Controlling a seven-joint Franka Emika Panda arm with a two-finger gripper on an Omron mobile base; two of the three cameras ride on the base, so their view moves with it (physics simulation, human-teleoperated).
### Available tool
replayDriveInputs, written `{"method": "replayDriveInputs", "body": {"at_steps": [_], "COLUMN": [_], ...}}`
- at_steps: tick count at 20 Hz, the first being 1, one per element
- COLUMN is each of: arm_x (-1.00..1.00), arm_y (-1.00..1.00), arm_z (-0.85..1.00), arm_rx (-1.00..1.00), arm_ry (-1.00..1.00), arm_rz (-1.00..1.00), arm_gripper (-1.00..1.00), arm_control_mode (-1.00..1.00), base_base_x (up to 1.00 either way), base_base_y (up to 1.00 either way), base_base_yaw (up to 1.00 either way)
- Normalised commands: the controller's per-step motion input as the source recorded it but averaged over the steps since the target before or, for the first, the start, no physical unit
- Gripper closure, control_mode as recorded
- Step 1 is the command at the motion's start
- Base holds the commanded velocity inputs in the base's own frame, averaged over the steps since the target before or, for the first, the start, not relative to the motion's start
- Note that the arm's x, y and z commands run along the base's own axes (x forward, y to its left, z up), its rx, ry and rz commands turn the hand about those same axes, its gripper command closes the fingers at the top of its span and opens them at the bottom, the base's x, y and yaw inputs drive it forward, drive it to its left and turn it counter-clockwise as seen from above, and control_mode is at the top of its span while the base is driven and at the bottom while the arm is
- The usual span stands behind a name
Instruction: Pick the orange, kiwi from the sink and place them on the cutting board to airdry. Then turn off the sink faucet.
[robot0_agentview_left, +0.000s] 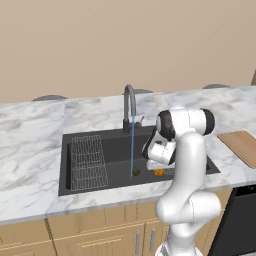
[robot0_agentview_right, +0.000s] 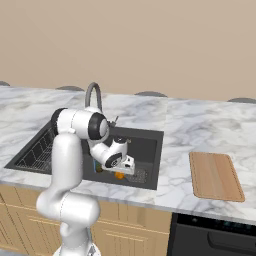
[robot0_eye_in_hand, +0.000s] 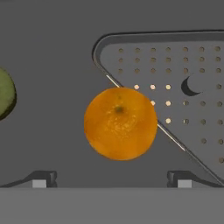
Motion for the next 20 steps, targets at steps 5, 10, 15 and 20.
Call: {"method": "replayDriveInputs", "body": {"at_steps": [5,10,15,20], "arm_x": [0.28,0.27,0.17,0.0], "arm_y": [0.0,0.0,0.0,0.0], "arm_z": [-0.21,-0.22,-0.26,-0.33], "arm_rx": [0.01,0.01,0.01,0.0], "arm_ry": [0.0,0.0,0.01,0.05], "arm_rz": [0.0,0.0,0.0,0.0], "arm_gripper": [-1.0,-1.0,-1.0,1.0], "arm_control_mode": [-1.0,-1.0,-1.0,-1.0], "base_base_x": [0.0,0.0,0.0,0.0], "base_base_y": [0.0,0.0,0.0,0.0], "base_base_yaw": [0.0,0.0,0.0,0.0]}}
